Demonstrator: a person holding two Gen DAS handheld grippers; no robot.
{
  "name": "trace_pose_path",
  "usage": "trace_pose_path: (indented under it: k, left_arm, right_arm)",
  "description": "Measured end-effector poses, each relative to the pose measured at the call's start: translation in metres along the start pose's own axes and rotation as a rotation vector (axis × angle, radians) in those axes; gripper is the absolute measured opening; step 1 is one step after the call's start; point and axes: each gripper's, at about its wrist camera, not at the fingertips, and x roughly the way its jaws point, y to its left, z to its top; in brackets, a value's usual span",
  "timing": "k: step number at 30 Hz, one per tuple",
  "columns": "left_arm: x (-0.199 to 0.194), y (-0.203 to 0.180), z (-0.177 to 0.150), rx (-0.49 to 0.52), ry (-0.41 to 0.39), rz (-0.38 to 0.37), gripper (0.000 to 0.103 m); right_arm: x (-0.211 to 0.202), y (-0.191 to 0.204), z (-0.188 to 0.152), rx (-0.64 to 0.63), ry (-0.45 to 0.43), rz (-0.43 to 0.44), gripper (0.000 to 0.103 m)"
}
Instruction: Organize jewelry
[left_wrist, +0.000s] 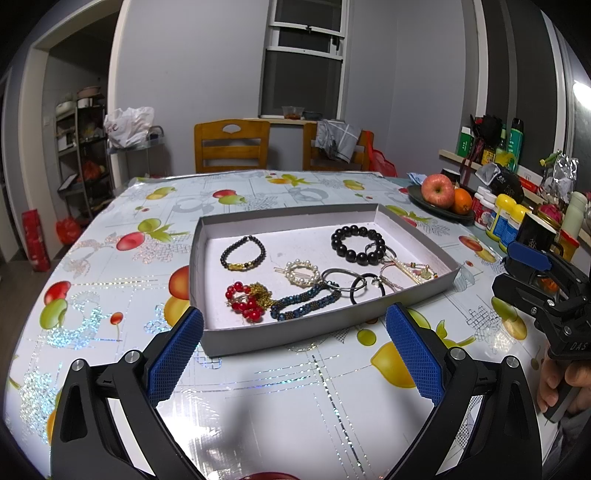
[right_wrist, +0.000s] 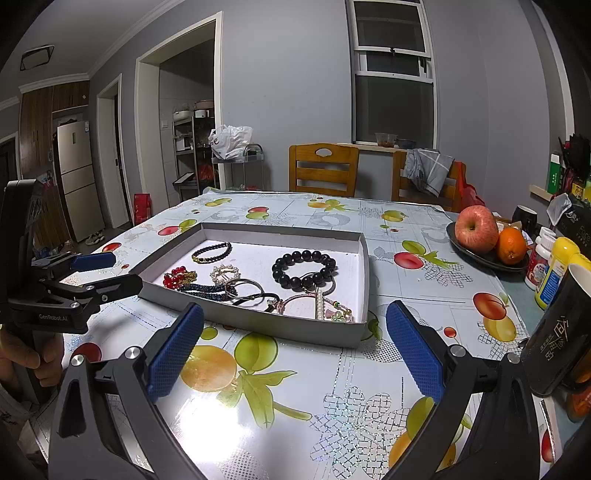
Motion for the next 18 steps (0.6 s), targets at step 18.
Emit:
trace_pose_path:
  k: [18]
  left_arm:
    - [-0.0005,-0.002,-0.0029,-0.006,0.006,-0.005,0.098]
  right_arm:
    - [0.0004,0.0009,-0.0004,-0.002,0.003,-0.001,0.097]
